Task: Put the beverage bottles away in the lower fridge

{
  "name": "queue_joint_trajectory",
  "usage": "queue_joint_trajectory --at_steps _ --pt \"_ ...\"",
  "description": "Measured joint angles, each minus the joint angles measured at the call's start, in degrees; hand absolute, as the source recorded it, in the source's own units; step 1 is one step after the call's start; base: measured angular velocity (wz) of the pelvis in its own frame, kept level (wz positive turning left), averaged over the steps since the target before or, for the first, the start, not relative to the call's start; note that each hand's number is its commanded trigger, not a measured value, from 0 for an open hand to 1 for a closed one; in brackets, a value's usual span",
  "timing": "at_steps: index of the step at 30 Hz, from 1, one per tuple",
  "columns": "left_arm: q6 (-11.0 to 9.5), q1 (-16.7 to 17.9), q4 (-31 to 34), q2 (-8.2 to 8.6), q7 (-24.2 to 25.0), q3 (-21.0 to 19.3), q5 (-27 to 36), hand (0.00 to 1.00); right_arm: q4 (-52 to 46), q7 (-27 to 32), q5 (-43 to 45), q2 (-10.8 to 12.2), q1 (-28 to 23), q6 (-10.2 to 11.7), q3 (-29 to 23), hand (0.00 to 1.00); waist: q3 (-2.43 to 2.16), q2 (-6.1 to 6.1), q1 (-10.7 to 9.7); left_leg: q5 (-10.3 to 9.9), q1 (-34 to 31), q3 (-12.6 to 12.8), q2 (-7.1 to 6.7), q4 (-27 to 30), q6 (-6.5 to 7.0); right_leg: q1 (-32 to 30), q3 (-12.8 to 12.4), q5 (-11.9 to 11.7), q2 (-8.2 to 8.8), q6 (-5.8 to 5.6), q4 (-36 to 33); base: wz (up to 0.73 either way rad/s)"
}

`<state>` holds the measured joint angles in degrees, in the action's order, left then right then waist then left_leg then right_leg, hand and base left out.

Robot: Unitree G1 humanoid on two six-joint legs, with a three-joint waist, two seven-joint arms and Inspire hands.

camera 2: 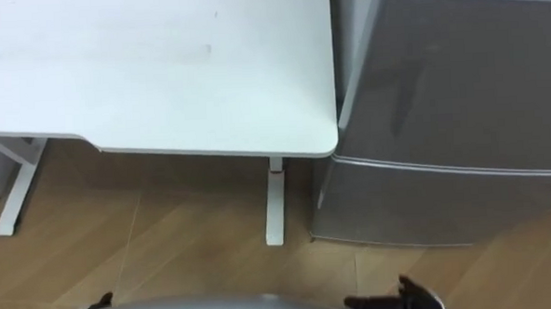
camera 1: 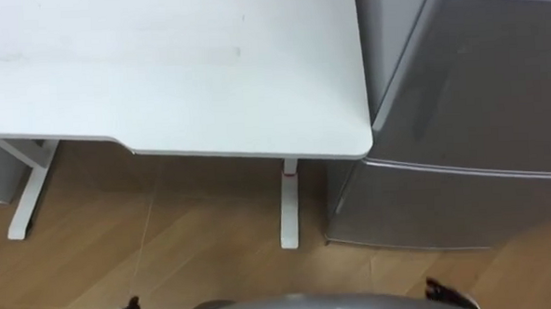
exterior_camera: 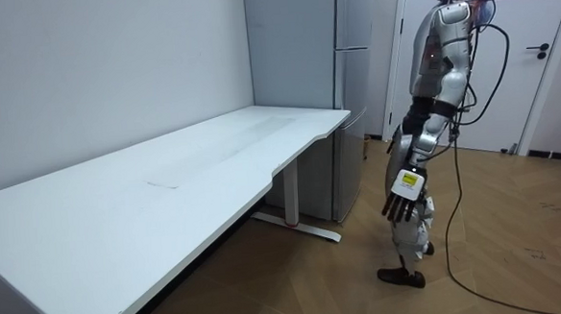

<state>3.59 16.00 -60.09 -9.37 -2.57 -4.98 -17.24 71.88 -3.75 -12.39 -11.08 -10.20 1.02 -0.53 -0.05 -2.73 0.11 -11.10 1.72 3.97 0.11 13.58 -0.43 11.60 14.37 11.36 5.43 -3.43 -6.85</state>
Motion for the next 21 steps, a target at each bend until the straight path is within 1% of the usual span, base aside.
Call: queue_joint_trajectory --at_steps 2,3,6,9,10,12,14,17,21 --pt "1.5 0.0 0.0 0.01 1.1 0.0 -0.5 0.00 0.8 -0.1 -1.2 0.2 0.2 -1.4 -0.8 0.00 0.03 -0.03 0.1 -0.1 0.0 -0.2 0.00 0.2 0.04 0.1 0.0 0.0 -0.02 -0.01 0.0 0.03" --pt "1.9 -0.1 0.0 0.06 1.9 0.1 -0.9 0.00 0.8 -0.2 -1.4 0.2 0.5 -2.0 -0.8 0.00 0.06 -0.07 0.3 -0.2 -0.2 -0.2 0.01 0.5 0.08 0.1 0.0 0.1 -0.02 0.02 0.0 0.00" --pt "3.1 -1.3 -0.2 0.02 3.5 0.6 -1.2 0.00 1.4 -0.2 -0.8 0.1 2.4 -2.6 -0.5 0.00 0.10 -0.09 0.2 -0.2 -0.1 -0.2 0.03 1.0 0.13 0.1 -0.4 0.2 -0.04 0.04 0.0 0.00" --pt "4.0 -2.8 -1.1 -0.06 4.3 2.1 -1.2 0.00 1.6 -0.3 0.2 -0.4 3.9 -3.7 1.8 0.00 0.14 0.00 0.3 -0.2 0.0 0.0 0.10 1.2 0.14 0.2 -1.6 0.2 -0.29 0.16 -0.2 -0.03" --pt "4.2 -3.0 -1.4 -0.07 4.5 2.4 -1.2 0.00 1.6 -0.4 0.2 -0.4 4.0 -3.7 2.1 0.00 0.15 0.00 0.3 -0.2 0.0 0.0 0.12 1.3 0.14 0.2 -1.6 0.2 -0.32 0.17 -0.3 0.00" --pt "5.5 -3.5 -1.9 -0.02 5.8 3.3 -1.2 0.00 1.4 -0.7 0.2 -0.4 4.0 -3.8 2.6 0.00 0.16 0.03 0.3 -0.3 0.2 0.0 0.18 1.2 0.12 0.3 -1.8 0.2 -0.40 0.18 -0.3 0.00" --pt "6.2 -3.5 -2.0 -0.04 7.1 3.8 -1.2 0.00 1.2 -0.8 0.2 -0.4 4.2 -4.3 2.6 0.00 0.20 0.08 0.3 -0.3 0.1 0.3 0.32 1.2 0.09 0.1 -2.2 0.2 -0.50 0.23 -0.3 -0.07" --pt "6.6 -3.5 -2.9 -0.04 9.2 4.2 -1.2 0.00 1.1 -1.0 0.6 -0.4 4.6 -4.5 2.6 0.00 0.22 0.08 0.3 -0.3 0.1 0.7 0.42 1.1 0.07 -0.5 -3.2 0.2 -0.58 0.29 -0.4 -0.07" --pt "7.7 -3.6 -3.1 -0.09 11.0 4.6 -1.2 0.00 1.1 -1.3 1.4 -0.4 4.6 -4.4 2.5 0.00 0.37 -0.11 0.0 -0.3 -0.1 0.7 0.33 1.0 0.07 -0.7 -3.4 0.2 -0.54 0.31 -0.4 -0.01"
